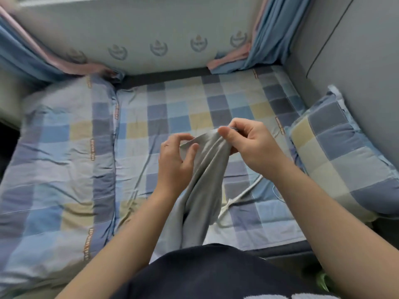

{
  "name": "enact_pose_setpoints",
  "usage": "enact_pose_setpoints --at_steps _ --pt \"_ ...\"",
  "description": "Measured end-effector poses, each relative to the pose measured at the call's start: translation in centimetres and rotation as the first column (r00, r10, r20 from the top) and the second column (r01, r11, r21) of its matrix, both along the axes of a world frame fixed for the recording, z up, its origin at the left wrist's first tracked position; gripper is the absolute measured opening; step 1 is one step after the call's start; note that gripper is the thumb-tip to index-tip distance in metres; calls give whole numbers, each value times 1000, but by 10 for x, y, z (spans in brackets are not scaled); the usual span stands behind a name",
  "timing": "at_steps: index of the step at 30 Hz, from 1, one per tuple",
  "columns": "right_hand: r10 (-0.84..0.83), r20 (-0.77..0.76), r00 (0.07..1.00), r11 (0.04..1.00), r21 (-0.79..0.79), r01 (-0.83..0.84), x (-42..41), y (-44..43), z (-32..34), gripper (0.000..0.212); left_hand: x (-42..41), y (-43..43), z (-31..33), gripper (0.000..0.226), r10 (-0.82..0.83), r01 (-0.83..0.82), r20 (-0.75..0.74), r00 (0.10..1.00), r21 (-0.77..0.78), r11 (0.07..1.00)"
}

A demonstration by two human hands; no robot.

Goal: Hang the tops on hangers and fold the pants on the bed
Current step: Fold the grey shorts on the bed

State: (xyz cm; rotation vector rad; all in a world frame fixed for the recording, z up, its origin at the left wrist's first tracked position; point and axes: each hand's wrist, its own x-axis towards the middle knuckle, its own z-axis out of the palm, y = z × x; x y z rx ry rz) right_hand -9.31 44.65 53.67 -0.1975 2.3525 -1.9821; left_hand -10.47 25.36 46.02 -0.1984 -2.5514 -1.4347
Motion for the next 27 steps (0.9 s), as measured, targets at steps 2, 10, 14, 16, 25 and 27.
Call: enact_pose_setpoints --at_steps 2,10,14,16,25,27 --pt "20 -20 1000 999 -35 -20 -4 -31 11 33 15 -21 3 20 39 -34 -79 996 63 997" --pt "61 22 998 955 -292 -52 -24 -115 45 24 53 -85 -23 18 -40 47 146 988 -46 998" --pt "-17 63 998 906 -420 42 -33 -133 54 22 43 -102 -23 32 -18 30 269 963 -41 999" --pt "-48 97 994 892 -445 87 -36 -133 52 15 37 -110 -18 28 -15 7 303 953 29 1000" --pt "-10 313 950 994 -97 43 14 -117 -32 58 24 -123 24 19 -36 -191 408 912 501 844" --pt "7 369 930 998 -53 14 36 -125 -59 66 23 -122 33 19 -74 -229 437 896 600 767"
